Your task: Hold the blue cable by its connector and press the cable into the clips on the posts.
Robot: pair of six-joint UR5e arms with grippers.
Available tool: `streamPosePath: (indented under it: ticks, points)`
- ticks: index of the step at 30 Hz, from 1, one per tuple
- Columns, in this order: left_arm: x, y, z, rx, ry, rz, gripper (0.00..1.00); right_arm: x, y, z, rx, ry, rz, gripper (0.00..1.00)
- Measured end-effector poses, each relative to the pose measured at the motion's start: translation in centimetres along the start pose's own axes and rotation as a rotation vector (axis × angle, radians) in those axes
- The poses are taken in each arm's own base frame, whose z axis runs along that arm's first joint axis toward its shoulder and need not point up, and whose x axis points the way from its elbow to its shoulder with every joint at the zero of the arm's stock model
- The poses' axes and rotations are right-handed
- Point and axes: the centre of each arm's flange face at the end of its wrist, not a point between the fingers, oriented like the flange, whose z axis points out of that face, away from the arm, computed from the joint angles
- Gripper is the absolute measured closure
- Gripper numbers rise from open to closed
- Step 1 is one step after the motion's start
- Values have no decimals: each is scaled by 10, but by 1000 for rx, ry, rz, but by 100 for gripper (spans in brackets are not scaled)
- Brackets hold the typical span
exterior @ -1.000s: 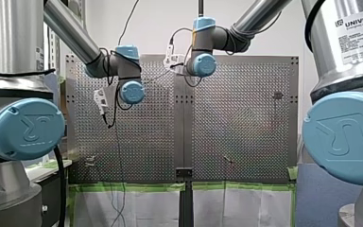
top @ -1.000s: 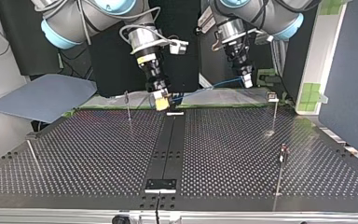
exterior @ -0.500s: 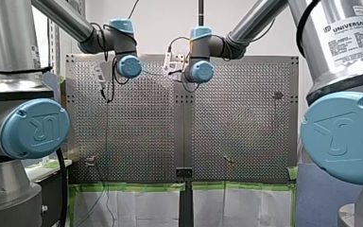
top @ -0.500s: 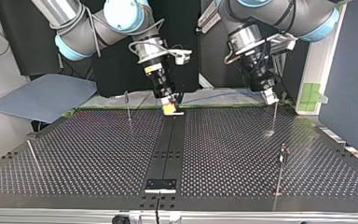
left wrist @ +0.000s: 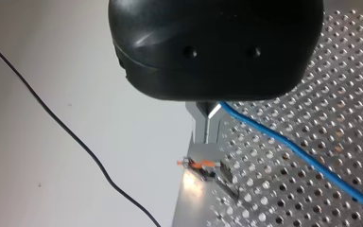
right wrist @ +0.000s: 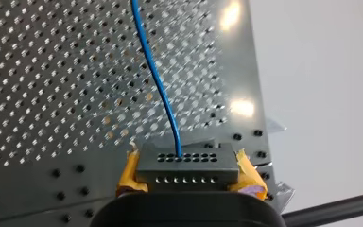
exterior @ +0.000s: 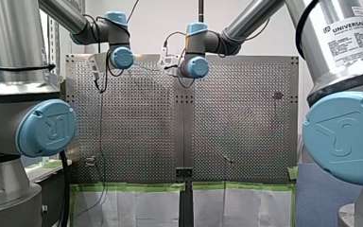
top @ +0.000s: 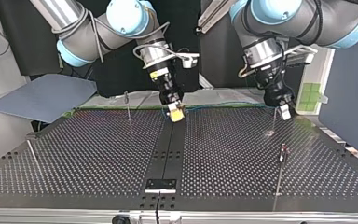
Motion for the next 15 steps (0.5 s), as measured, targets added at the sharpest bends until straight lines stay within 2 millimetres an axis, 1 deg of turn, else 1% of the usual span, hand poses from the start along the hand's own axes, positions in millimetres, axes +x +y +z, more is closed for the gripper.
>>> streamPosePath:
  ticks: [5,9,15]
  points:
    - [3,12,12,-2,30,26,100,14,-9,6,13,20,3,100]
    - [4,18,24,-3,41,31,100,24,-14,10,21,32,7,100]
    - [0,21,50,0,33,14,100,38,-19,16,26,46,9,100]
